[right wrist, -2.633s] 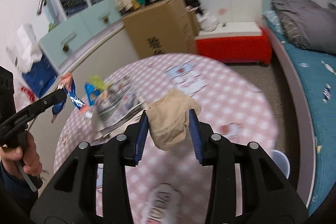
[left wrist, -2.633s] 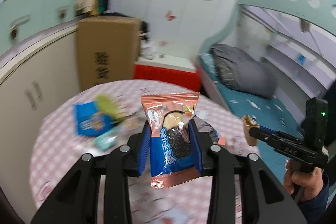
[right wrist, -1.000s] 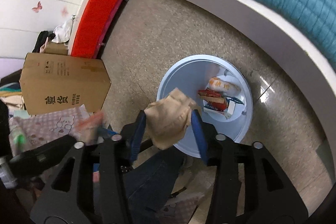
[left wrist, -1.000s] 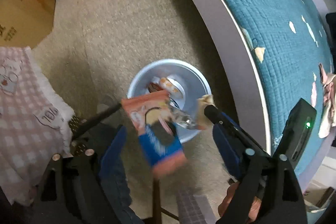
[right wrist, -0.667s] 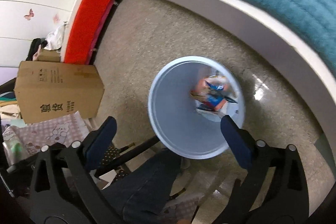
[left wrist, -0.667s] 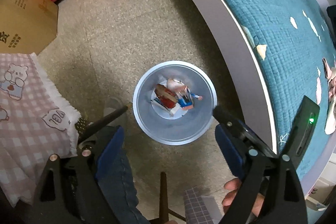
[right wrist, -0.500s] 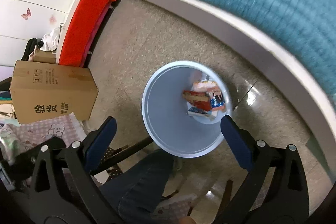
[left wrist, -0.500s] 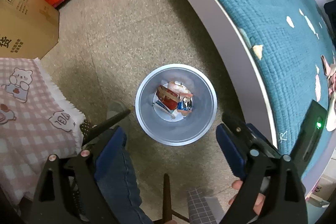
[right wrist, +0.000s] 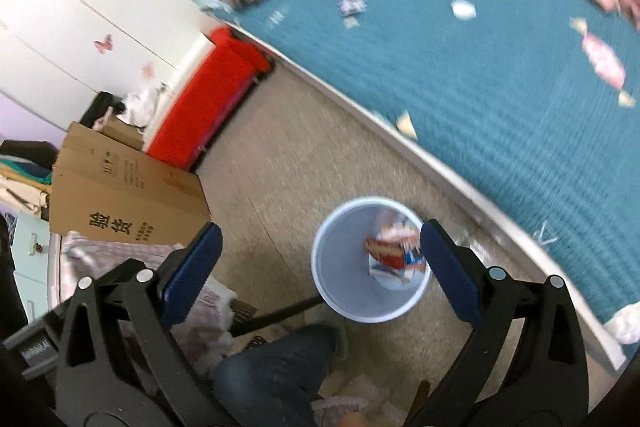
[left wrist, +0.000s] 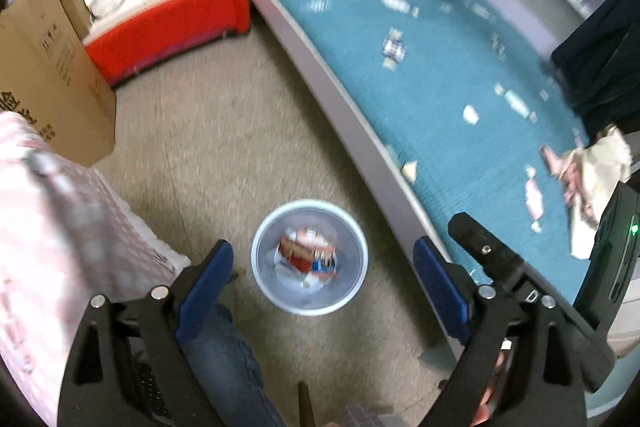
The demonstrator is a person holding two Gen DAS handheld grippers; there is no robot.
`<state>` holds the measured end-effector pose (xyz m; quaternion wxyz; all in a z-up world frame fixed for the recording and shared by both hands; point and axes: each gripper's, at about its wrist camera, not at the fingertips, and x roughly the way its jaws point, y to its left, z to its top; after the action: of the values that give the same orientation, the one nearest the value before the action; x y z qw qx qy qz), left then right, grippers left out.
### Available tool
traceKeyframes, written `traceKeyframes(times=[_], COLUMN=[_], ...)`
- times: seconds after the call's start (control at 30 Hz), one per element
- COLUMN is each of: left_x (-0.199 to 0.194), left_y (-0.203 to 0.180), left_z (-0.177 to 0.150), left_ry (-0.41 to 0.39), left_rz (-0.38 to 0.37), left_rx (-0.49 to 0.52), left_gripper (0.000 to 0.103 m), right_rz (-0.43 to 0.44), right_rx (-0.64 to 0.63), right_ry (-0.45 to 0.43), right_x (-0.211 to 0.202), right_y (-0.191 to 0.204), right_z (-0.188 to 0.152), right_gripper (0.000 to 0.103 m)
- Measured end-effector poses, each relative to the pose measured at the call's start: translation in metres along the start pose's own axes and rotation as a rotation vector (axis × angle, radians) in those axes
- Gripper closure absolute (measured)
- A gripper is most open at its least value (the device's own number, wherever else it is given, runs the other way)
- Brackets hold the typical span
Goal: Collect trash
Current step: 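Move both tools back toward the table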
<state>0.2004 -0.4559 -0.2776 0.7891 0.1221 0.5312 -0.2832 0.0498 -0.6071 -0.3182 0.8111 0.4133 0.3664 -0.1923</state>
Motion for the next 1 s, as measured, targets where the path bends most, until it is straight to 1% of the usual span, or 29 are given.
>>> traceKeyframes(times=[0.03,0.1,0.13,0.23,0.37,0.43,0.5,0.7,0.83,1.0], left_x=[-0.016,-0.035,-0.051,-0.082,-0.127,-0.146,-0.17,-0.219,-0.247,-0.271], left_y=[0.004,0.007,0.011,0.02,0.044,0.058,0.078,0.13,0.169,0.219], left_z=[-0.002,-0.005,-0.007,-0.014,-0.029,-0.036,-0.048,-0.083,-0.105,-0.136], left_ry=[-0.038,-0.077,-0.11,-0.178,-0.267,-0.308,-0.363,-0.472,-0.519,-0.553], left_rz=[-0.005,-0.013,-0.018,-0.016,-0.023,-0.012,0.017,0.094,0.142,0.184], left_rx=[-0.003,-0.002,0.003,0.008,-0.018,-0.033,-0.045,-0.086,-0.12,-0.192], left_gripper=[0.013,0.013,0.013,0.013,0.013,0.013,0.013,0.012,0.012,0.012], right_rz=[0.004,0.013,0.017,0.04,0.065,0.083,0.098,0.165,0.191,0.24], right_rx=[-0.011,-0.046,-0.061,-0.098,-0.157,-0.192,-0.229,-0.363,-0.445,-0.533], right_ry=[-0.012,-0.041,-0.05,-0.078,-0.116,-0.129,-0.138,-0.124,-0.1,-0.074], right_x=[-0.007,-0.026,-0.033,-0.055,-0.081,-0.093,-0.1,-0.11,-0.106,-0.104], right_y=[0.007,0.026,0.034,0.058,0.097,0.118,0.139,0.211,0.254,0.302], right_z=[0.001,0.001,0.0,-0.005,-0.012,-0.016,-0.022,-0.056,-0.08,-0.111], right_gripper=[0.006,0.006,0.006,0.006,0.006,0.006,0.006,0.006,0.006,0.006])
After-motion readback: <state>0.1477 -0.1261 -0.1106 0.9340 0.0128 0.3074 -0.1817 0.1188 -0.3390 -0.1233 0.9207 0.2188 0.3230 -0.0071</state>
